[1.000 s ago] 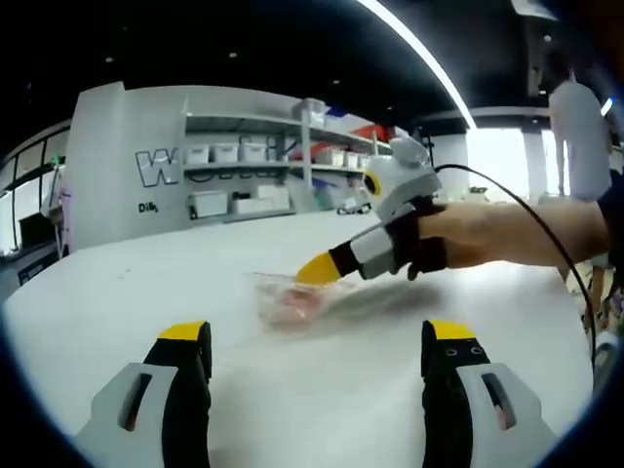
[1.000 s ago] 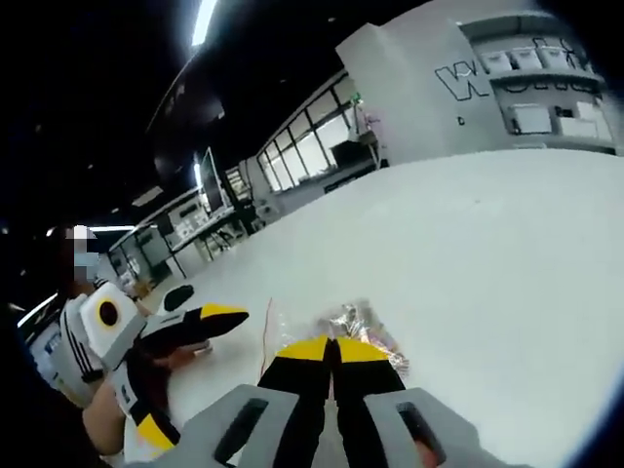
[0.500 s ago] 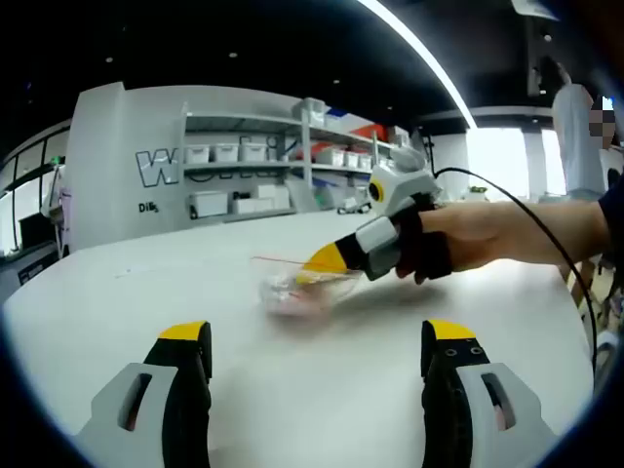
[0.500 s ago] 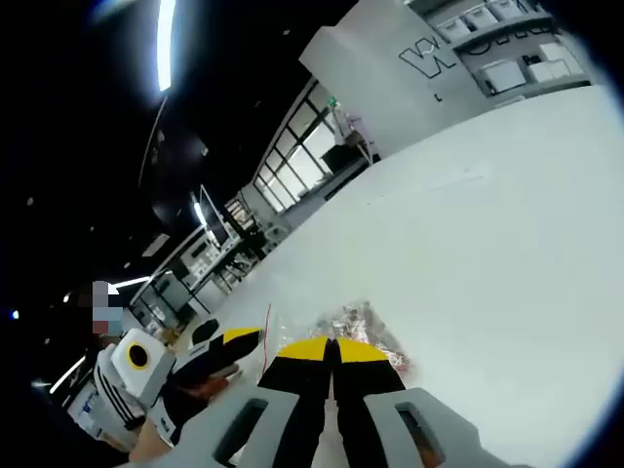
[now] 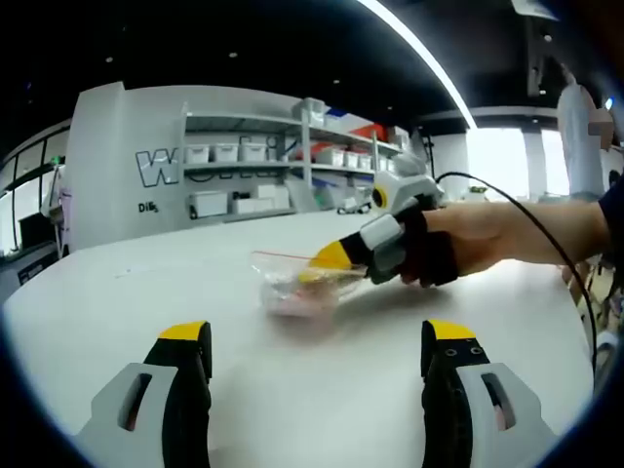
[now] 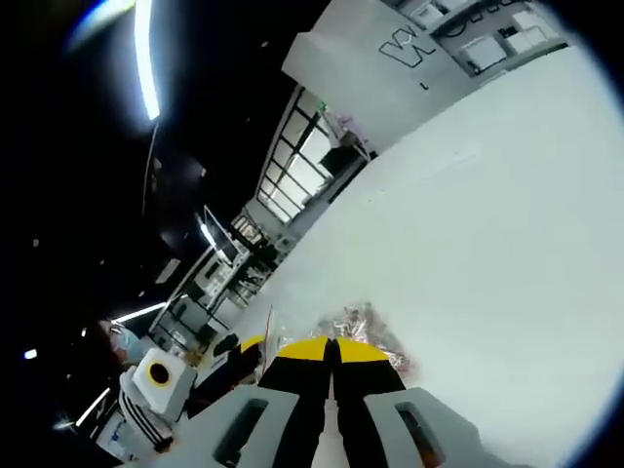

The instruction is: Open the resealable bag by pulling the two sides of the seal apart until the entire bag opening is separated and visibly accessible.

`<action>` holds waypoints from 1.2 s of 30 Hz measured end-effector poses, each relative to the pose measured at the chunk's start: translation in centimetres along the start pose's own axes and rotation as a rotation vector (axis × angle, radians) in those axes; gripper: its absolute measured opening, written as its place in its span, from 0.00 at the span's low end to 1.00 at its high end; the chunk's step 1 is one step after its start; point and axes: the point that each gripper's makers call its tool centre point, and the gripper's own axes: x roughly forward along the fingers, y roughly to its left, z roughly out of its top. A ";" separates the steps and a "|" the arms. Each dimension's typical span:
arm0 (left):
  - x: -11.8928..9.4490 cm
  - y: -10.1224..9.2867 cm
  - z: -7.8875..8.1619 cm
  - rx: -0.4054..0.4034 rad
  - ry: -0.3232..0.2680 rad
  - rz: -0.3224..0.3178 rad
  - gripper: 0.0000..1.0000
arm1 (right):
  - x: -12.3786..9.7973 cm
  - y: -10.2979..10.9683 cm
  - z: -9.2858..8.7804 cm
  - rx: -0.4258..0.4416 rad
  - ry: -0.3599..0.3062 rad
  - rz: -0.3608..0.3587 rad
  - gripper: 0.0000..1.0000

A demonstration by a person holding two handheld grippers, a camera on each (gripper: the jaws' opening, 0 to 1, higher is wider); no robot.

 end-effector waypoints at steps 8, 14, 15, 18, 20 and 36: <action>0.0 0.0 0.0 0.001 0.002 0.001 0.88 | -0.3 0.2 -0.1 0.059 -0.012 0.017 0.00; 0.1 0.1 0.0 0.000 0.001 0.001 0.88 | -0.5 0.5 -0.2 0.092 -0.021 0.028 0.00; 0.0 0.1 0.0 0.000 0.002 0.001 0.88 | -0.5 0.6 -0.2 0.100 -0.020 0.033 0.00; 0.1 0.1 0.0 0.000 0.001 0.000 0.88 | -0.7 0.8 -0.4 0.131 -0.024 0.046 0.00; 0.1 0.2 0.0 0.001 0.002 0.002 0.87 | -0.7 1.0 -0.5 0.143 -0.024 0.050 0.00; 0.0 0.1 0.0 0.001 0.000 0.001 0.87 | -1.5 1.6 -0.9 0.192 -0.044 0.058 0.00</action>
